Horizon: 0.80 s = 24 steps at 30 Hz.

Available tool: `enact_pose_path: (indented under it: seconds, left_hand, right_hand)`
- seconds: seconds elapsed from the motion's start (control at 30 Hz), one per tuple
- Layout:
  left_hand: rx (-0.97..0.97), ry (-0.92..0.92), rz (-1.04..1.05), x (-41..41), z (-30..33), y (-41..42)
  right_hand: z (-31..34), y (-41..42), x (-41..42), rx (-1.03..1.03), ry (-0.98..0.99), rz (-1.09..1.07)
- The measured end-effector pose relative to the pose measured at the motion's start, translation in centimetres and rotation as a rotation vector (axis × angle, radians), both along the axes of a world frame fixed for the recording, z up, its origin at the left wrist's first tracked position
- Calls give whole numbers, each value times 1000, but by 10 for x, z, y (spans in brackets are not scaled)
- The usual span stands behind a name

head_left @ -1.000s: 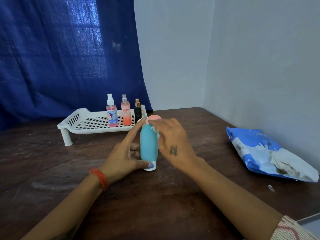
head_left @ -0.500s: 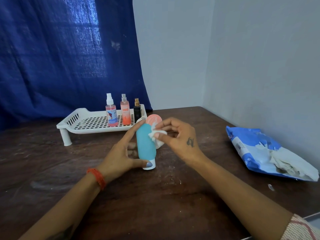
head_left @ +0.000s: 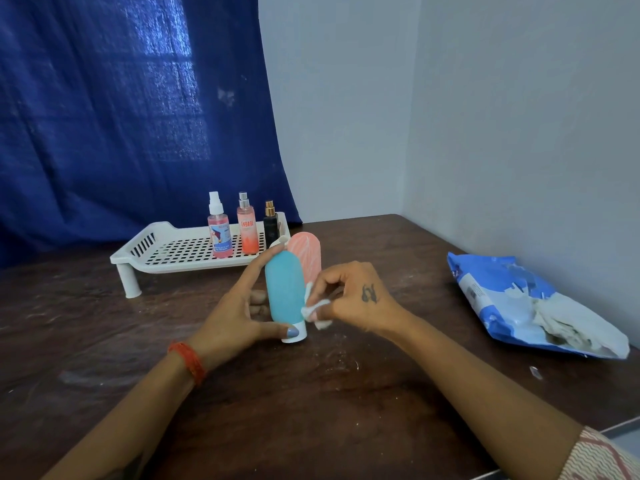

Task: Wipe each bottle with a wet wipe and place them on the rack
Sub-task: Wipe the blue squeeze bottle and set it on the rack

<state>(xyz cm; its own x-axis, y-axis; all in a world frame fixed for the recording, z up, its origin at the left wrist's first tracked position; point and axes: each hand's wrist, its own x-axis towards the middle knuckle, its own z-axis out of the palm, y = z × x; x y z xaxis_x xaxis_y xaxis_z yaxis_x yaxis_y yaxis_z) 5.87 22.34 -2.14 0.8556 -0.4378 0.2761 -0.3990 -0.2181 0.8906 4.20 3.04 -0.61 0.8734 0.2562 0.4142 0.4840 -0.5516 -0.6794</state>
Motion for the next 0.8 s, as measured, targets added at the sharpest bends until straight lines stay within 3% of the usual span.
enact_pose_path:
  seconds: [0.13,0.33,0.47,0.57,0.7,0.8]
  left_hand:
    - [14,-11,-8,0,0,1]
    - [-7,-13,-9,1,0,0]
    - [-13,3,-17,0,1,1]
    - [-4,-3,-8,0,1,0]
    - [-14,-5,-1,0,1,0]
    - [-14,-3,-9,-1,2,0]
  right_hand:
    - [-4,5,4,204,-355,-156]
    - [-14,16,5,-71,-612,-3]
    - [-11,13,1,-254,-578,101]
    - [-6,10,-3,-277,-468,186]
    - [-4,0,0,-201,-351,155]
    - [-6,-3,6,31,-413,-87]
